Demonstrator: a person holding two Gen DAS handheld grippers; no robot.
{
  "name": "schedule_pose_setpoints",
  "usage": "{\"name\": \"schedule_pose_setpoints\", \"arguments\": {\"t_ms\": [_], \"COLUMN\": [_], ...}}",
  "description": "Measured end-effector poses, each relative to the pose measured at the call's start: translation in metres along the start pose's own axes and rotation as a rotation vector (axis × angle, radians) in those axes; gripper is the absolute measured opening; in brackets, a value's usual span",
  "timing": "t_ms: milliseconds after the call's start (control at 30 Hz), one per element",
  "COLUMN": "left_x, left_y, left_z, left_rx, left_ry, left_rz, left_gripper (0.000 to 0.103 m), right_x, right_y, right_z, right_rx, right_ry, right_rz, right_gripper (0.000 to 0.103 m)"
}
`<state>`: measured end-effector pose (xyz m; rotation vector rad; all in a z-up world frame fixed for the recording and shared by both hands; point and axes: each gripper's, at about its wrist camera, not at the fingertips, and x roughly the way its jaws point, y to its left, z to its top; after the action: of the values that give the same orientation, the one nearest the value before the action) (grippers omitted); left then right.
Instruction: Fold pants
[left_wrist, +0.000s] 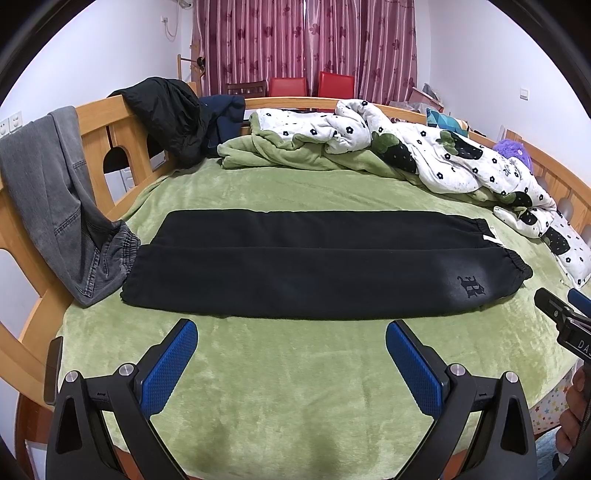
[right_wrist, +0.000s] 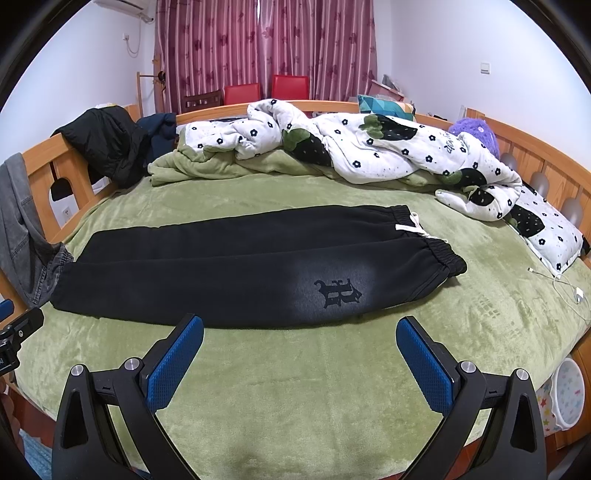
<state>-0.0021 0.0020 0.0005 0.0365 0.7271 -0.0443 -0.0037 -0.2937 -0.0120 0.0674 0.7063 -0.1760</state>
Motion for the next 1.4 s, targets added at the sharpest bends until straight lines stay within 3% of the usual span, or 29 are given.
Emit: {"name": "schedule_pose_setpoints", "arguments": {"t_ms": [800,933,1100,1233,1400], "left_x": [0.014,0.032,0.076,0.119,0.162], "left_y": [-0.003,0.0,0.013,0.03,0.063], "left_z": [-0.002,-0.004,-0.01,-0.017,-0.029], "left_rx": [-0.018,-0.043,-0.075,-0.127,-0.224], "left_ry": [-0.003,0.009,0.053,0.126,0.191], "left_rz": [-0.024,-0.039,-0.025,-0.032,-0.047], "left_gripper": [0.103,0.103,0.103,0.099,0.09], "right_x": [0.01,0.025,0.066,0.104,0.15], "right_y": [-0.008,-0.015,-0.028,-0.052,-0.087], "right_z": [-0.001,-0.009,-0.018,-0.024,-0.034], "right_rx": [0.004,0.019,0.044,0.122,0.227], "right_ry": [0.003,-0.028,0.01,0.082,0.16], "right_rz": [0.008,0.028,0.033,0.071,0.049], "right_gripper": [0.103,0.103,0.101,0.085,0.078]}}
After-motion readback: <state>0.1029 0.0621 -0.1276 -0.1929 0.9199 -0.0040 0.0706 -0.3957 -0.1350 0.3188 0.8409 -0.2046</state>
